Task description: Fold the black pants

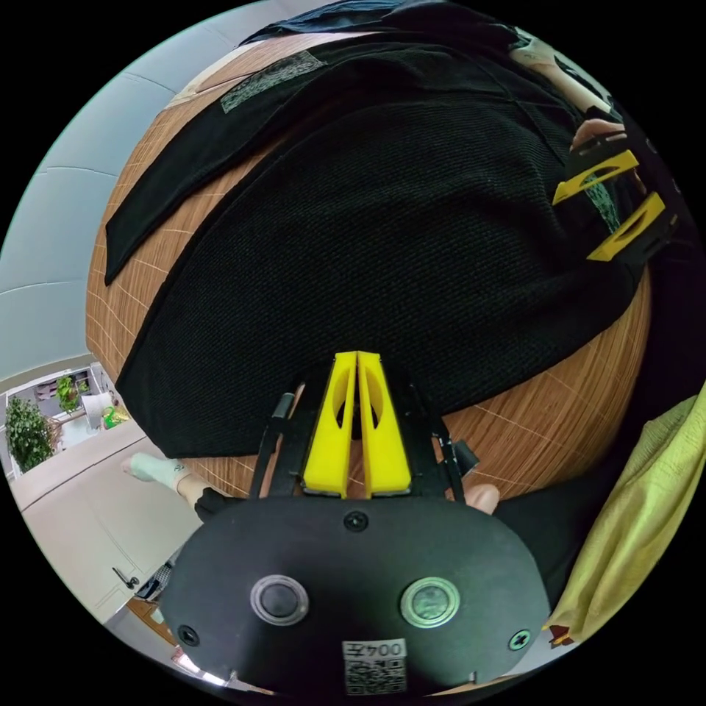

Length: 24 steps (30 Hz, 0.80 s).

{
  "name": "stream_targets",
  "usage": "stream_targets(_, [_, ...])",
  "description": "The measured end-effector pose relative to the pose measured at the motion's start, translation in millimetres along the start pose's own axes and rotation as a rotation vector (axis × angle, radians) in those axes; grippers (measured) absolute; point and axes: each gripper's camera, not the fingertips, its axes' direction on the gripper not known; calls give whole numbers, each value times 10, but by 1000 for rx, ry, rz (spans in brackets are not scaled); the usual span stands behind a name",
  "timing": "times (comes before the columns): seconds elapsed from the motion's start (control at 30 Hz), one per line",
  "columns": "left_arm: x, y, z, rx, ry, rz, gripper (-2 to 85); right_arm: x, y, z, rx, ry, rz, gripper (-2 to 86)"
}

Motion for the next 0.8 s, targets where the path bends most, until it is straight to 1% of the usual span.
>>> stream_targets(0.2, [-83, 172, -303, 76, -1, 25, 2, 34, 65, 46, -2, -14, 2, 127])
stream_targets(0.37, [-437, 469, -580, 188, 111, -96, 3, 86, 152, 87, -1, -25, 18, 121])
stream_targets(0.47, [-540, 627, -752, 238, 135, -156, 5, 73, 241, 118, 6, -20, 20, 122])
stream_targets(0.53, [-566, 693, -889, 247, 109, -191, 8, 37, 314, 142, 2, -6, 19, 124])
stream_targets(0.6, [-547, 758, -1042, 243, 43, -207, 9, 20, 370, 145, -8, -11, 18, 131])
stream_targets(0.67, [-479, 913, -1227, 256, -68, -194, 10, 37, 468, 117, -4, -31, 23, 138])
stream_targets(0.7, [-467, 997, -1289, 259, -93, -186, 11, 90, 571, 60, 47, -17, 69, 140])
stream_targets(0.8, [-514, 1136, -1362, 260, -77, -182, 12, 294, 905, -129, 221, 59, 227, 140])
